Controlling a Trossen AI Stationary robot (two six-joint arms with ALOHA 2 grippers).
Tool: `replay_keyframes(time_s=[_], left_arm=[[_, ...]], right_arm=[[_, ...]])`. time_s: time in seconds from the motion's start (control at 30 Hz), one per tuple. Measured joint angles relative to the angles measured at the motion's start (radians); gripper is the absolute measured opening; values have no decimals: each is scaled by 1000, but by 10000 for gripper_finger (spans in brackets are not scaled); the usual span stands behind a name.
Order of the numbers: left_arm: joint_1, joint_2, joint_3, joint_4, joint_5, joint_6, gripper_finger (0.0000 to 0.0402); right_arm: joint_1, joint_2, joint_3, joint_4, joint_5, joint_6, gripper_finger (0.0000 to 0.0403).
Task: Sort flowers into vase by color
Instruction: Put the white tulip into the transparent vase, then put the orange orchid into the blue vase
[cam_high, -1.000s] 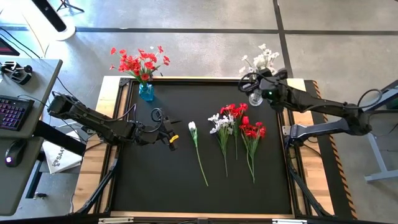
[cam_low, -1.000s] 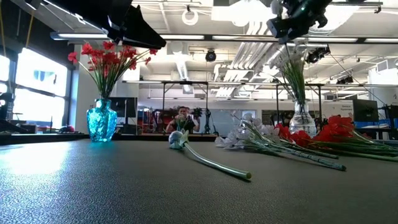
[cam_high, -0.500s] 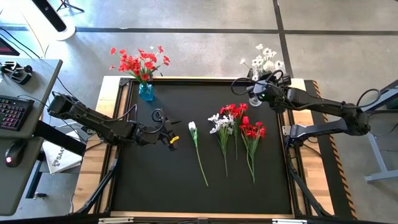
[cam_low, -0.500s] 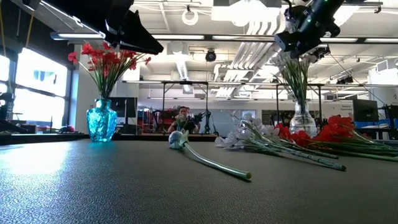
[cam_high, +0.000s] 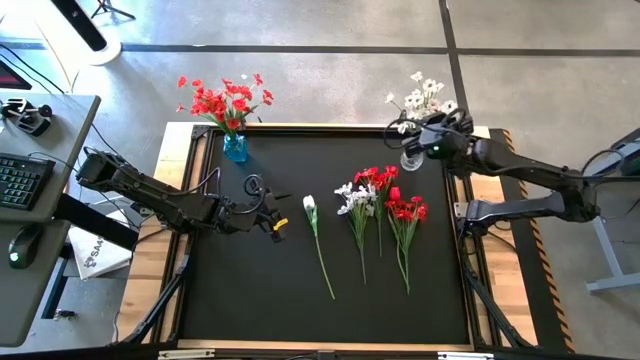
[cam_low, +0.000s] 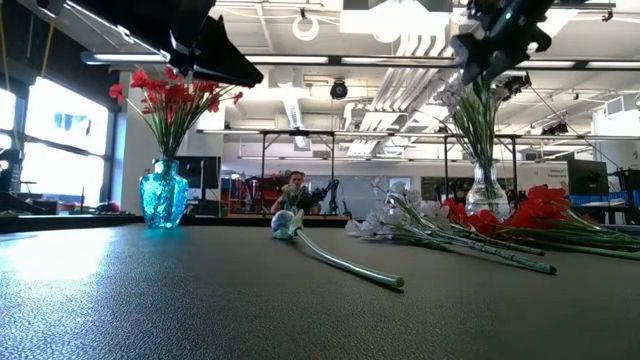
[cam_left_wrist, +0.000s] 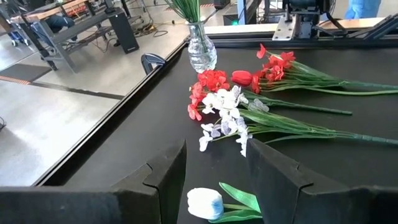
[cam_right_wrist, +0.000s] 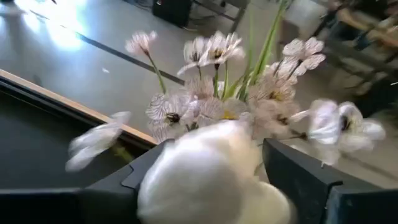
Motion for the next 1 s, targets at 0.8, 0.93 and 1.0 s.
replay_keyframes(time_s=[0.8, 0.93, 1.0], left_arm=[[0, 0, 0, 39, 0, 10, 156], [0, 0, 0, 39, 0, 10, 156], [0, 0, 0, 39, -1, 11, 156]], right_arm=[[-8, -12, 233, -322, -323, 85, 128], [-30, 8, 231, -322, -321, 65, 59], [-43, 19, 231, -320, -303, 39, 24]])
